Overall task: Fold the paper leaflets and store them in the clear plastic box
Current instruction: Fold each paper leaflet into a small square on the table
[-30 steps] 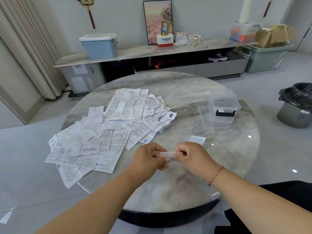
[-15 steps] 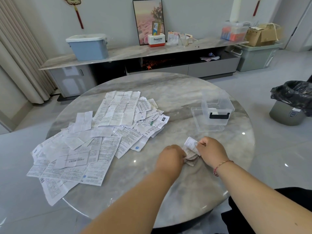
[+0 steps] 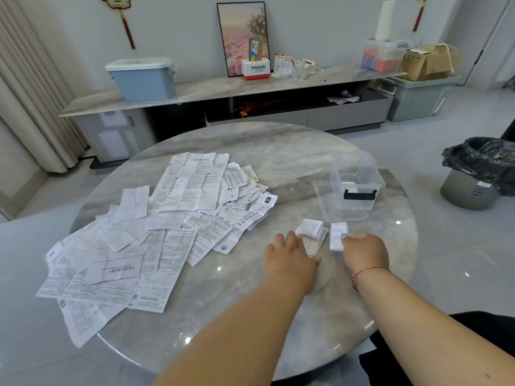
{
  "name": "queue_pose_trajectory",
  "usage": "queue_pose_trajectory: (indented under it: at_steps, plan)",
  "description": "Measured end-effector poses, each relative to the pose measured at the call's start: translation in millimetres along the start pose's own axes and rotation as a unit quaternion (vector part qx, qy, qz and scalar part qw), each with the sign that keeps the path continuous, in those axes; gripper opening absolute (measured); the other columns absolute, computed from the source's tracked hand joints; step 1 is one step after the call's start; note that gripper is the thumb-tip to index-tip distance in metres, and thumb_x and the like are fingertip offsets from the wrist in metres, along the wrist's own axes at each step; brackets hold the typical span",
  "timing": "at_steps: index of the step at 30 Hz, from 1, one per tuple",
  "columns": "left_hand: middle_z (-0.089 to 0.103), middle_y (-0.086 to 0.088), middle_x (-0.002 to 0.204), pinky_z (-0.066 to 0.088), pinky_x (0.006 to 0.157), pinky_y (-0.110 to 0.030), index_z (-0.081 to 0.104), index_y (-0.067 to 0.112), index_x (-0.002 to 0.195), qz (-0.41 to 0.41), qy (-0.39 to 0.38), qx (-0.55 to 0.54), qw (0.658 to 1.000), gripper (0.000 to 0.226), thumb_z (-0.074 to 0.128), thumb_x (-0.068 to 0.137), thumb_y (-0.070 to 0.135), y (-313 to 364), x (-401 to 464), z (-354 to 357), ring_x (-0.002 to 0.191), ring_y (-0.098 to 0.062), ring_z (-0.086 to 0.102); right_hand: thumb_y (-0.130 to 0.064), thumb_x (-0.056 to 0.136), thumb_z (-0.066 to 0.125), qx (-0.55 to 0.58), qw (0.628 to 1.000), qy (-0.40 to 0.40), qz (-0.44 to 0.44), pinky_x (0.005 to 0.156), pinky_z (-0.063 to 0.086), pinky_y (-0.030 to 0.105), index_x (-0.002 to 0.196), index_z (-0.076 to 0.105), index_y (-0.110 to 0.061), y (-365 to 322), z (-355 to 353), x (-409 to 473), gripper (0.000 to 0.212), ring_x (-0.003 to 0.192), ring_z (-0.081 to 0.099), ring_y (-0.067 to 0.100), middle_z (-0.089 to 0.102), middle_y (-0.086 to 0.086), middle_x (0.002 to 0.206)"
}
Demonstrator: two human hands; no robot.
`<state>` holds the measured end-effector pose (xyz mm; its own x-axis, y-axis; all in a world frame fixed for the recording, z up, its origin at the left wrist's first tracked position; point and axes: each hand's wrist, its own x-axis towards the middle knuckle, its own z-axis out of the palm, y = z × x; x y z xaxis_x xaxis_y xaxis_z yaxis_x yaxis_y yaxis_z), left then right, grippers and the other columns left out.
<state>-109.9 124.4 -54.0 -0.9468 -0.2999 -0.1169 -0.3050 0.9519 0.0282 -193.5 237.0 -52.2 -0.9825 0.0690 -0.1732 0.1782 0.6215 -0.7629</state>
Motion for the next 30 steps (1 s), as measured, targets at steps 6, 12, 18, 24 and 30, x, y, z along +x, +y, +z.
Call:
queue_pose_trajectory:
  at_steps: [6, 12, 18, 24, 30]
  plan:
    - [0.032, -0.001, 0.148, 0.025, 0.107, -0.036, 0.030, 0.019, 0.145, -0.026, 0.087, -0.176, 0.980, 0.073, 0.013, 0.089, 0.062, -35, -23, -10, 0.133, -0.024, 0.026, -0.041, 0.089, 0.048, -0.098, 0.995, -0.016, -0.014, 0.074, 0.041, 0.033, 0.090, 0.064, -0.001, 1, -4, 3, 0.042, 0.087, 0.057, 0.034, 0.065, 0.019, 0.097]
    - [0.056, -0.006, 0.123, 0.034, 0.097, -0.033, 0.056, 0.011, 0.123, -0.166, 0.251, -0.190, 0.934, 0.038, 0.058, 0.089, 0.030, -158, -71, -16, 0.116, -0.026, 0.045, -0.038, 0.078, 0.041, 0.040, 0.965, 0.142, -0.217, 0.072, 0.039, 0.031, 0.099, 0.060, -0.010, -34, -8, -42, 0.039, 0.086, 0.052, 0.026, 0.057, 0.005, 0.087]
    - [0.042, -0.014, 0.140, 0.030, 0.108, -0.040, 0.039, 0.004, 0.136, -0.353, 0.185, -0.149, 0.905, 0.067, 0.066, 0.085, 0.037, -271, -84, -18, 0.131, -0.030, 0.034, -0.028, 0.082, 0.055, 0.031, 0.931, -0.018, -0.364, 0.061, 0.035, 0.025, 0.091, 0.052, -0.021, -38, 25, -97, 0.012, 0.069, 0.048, 0.016, 0.050, -0.006, 0.069]
    - [0.038, -0.011, 0.144, 0.034, 0.107, -0.042, 0.028, 0.009, 0.144, -0.344, 0.122, -0.182, 0.913, 0.076, 0.066, 0.085, 0.038, -304, -58, -11, 0.132, -0.028, 0.035, -0.025, 0.085, 0.060, -0.069, 0.923, -0.252, -0.284, 0.060, 0.039, 0.021, 0.095, 0.048, -0.027, -12, 52, -109, 0.016, 0.064, 0.053, 0.006, 0.052, -0.006, 0.066]
    - [0.064, -0.005, 0.090, 0.040, 0.061, -0.029, 0.058, 0.017, 0.105, -0.341, 0.096, -0.094, 0.930, 0.022, 0.055, 0.091, 0.034, -316, -39, -6, 0.080, -0.024, 0.057, -0.031, 0.083, 0.061, -0.116, 0.919, -0.260, -0.274, 0.062, 0.040, 0.023, 0.086, 0.046, -0.032, -14, 60, -98, 0.015, 0.066, 0.053, 0.005, 0.055, -0.007, 0.064]
